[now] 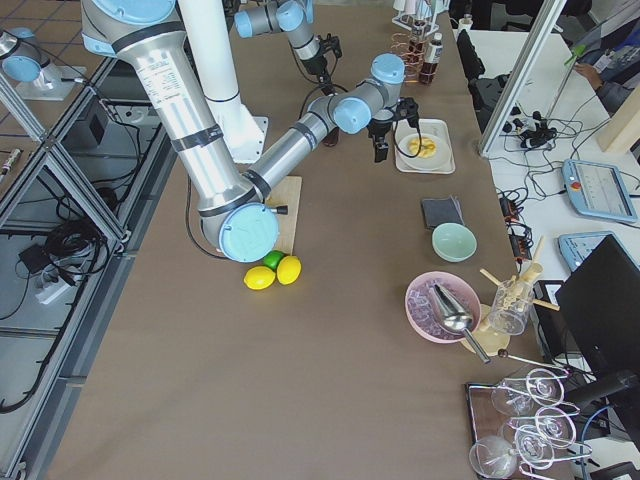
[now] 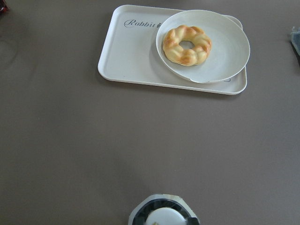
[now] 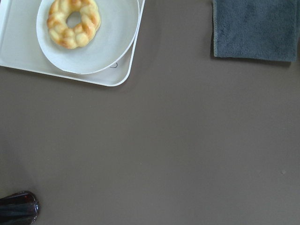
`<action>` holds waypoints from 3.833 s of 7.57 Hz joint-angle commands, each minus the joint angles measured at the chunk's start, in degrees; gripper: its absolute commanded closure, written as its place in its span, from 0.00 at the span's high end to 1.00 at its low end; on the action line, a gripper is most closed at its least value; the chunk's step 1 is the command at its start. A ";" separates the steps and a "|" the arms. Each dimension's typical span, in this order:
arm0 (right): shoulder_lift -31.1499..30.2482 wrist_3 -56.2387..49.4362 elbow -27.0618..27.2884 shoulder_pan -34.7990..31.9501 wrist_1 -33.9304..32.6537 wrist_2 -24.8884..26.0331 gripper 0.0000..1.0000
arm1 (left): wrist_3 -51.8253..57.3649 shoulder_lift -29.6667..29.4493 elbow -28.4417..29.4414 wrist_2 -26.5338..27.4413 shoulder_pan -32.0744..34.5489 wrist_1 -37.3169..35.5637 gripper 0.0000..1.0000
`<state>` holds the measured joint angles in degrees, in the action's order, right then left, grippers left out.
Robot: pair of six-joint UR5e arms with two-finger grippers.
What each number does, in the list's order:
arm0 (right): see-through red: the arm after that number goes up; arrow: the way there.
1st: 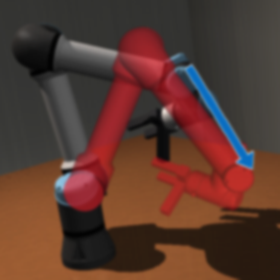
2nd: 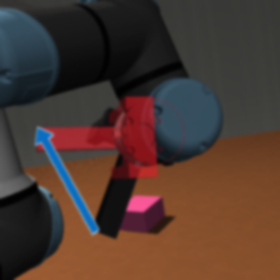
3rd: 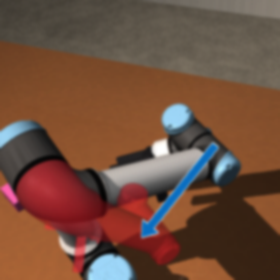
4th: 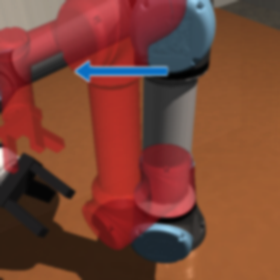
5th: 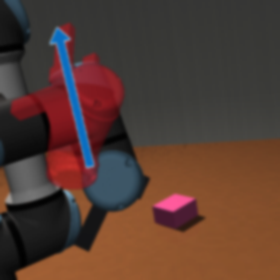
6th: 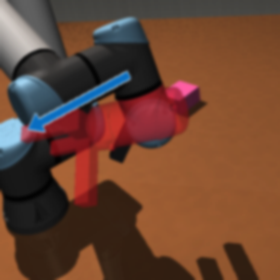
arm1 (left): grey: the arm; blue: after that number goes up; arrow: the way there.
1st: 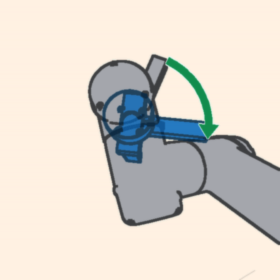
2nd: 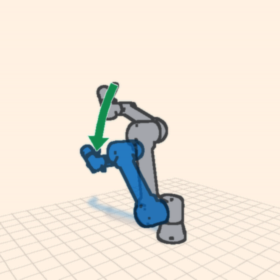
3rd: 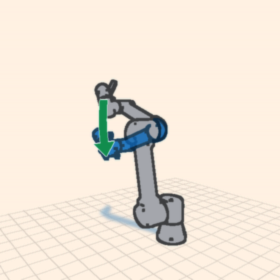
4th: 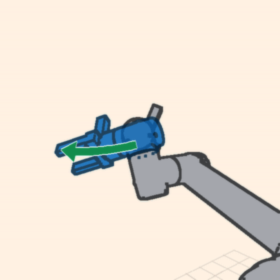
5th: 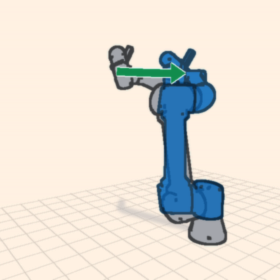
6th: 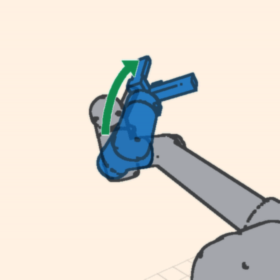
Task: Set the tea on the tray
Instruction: 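Set the bottle upright with the left gripper while the right gripper approaches, then grasp the standing bottle with the right gripper while the left arm withdraws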
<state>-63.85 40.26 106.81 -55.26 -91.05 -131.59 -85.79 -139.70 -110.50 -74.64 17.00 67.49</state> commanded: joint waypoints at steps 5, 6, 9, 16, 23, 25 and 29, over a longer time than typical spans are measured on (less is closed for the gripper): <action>8.38 18.75 1.99 9.17 -0.09 6.67 1.00 | 9.91 4.22 -7.94 -9.49 8.52 -0.35 0.97; 8.92 23.24 3.30 11.90 -0.17 8.53 0.99 | 16.55 7.74 -11.11 -17.39 14.75 -0.17 0.97; 10.94 35.90 4.90 20.95 -0.70 16.17 0.96 | 28.81 17.40 -11.67 -25.26 24.36 8.57 0.97; 16.66 42.71 4.73 29.24 -9.05 23.83 0.84 | 36.13 22.96 -10.26 -27.23 28.52 12.83 0.97; 21.13 38.05 -0.19 29.07 -11.42 27.35 0.56 | 35.25 26.58 -10.09 -27.67 28.00 18.02 0.97; 21.32 38.05 -0.29 29.07 -11.51 27.44 0.51 | 35.08 26.58 -9.91 -27.67 27.82 18.02 0.97; 23.06 37.09 -0.55 28.55 -14.23 28.23 0.00 | 31.65 27.28 -7.89 -27.49 27.56 22.58 0.97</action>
<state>-41.88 78.27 106.60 -26.35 -104.40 -103.62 -52.82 -113.08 -119.47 -102.13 44.67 87.21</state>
